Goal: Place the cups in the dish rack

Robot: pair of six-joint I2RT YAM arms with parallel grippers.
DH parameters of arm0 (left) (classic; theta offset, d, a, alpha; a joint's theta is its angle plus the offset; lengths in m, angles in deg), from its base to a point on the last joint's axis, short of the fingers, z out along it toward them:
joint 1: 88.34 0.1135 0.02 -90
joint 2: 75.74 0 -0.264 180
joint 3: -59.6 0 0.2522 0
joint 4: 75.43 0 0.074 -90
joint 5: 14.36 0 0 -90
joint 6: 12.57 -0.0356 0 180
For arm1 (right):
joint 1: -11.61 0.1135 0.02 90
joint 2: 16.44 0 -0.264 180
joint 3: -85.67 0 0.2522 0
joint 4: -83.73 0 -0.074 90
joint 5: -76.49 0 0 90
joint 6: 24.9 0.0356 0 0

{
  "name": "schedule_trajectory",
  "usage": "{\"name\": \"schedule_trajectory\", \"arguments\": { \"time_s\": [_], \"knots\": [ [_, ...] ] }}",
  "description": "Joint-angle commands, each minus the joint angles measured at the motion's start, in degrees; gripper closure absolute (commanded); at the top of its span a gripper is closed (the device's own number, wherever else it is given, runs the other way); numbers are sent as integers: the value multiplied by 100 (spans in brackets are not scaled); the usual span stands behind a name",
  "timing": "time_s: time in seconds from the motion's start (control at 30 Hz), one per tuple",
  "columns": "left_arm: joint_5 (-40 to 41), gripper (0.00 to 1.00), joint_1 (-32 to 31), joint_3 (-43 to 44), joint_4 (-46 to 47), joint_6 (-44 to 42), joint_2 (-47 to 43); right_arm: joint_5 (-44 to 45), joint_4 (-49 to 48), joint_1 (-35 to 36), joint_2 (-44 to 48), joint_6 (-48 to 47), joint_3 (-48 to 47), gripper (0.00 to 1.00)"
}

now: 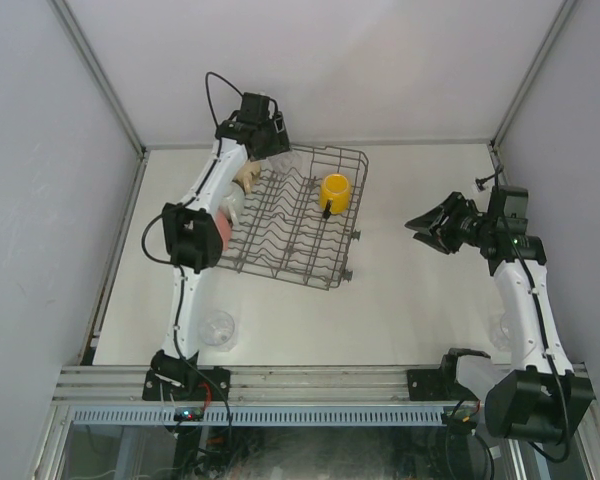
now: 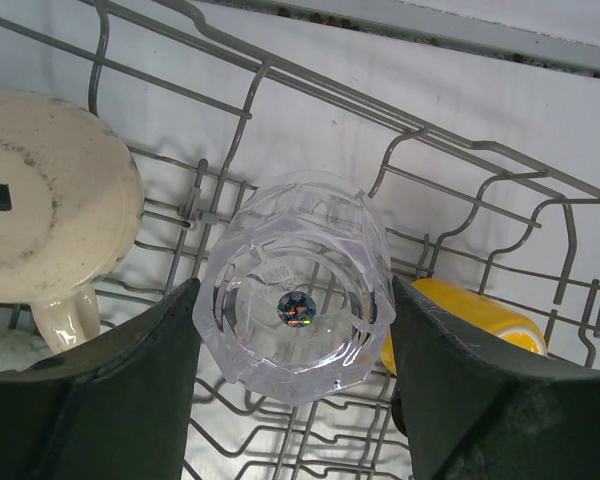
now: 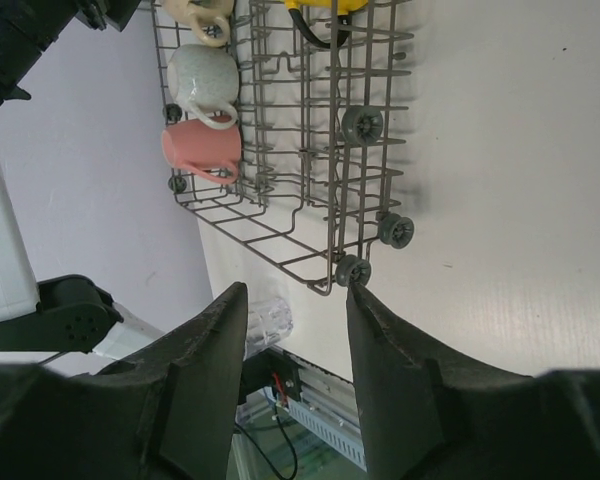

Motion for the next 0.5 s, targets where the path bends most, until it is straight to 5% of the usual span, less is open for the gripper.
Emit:
{"name": "schedule_trajectory", "arguments": {
  "time_s": [0.0,0.47],
  "knots": [
    [60,100,-59,463,497,-245,60,70,-81,-87,-15,-161,-25,57],
    [-69,100,-76,555,655,-271,427,61,-151,-209,-123,-135,-24,58]
  ]
}}
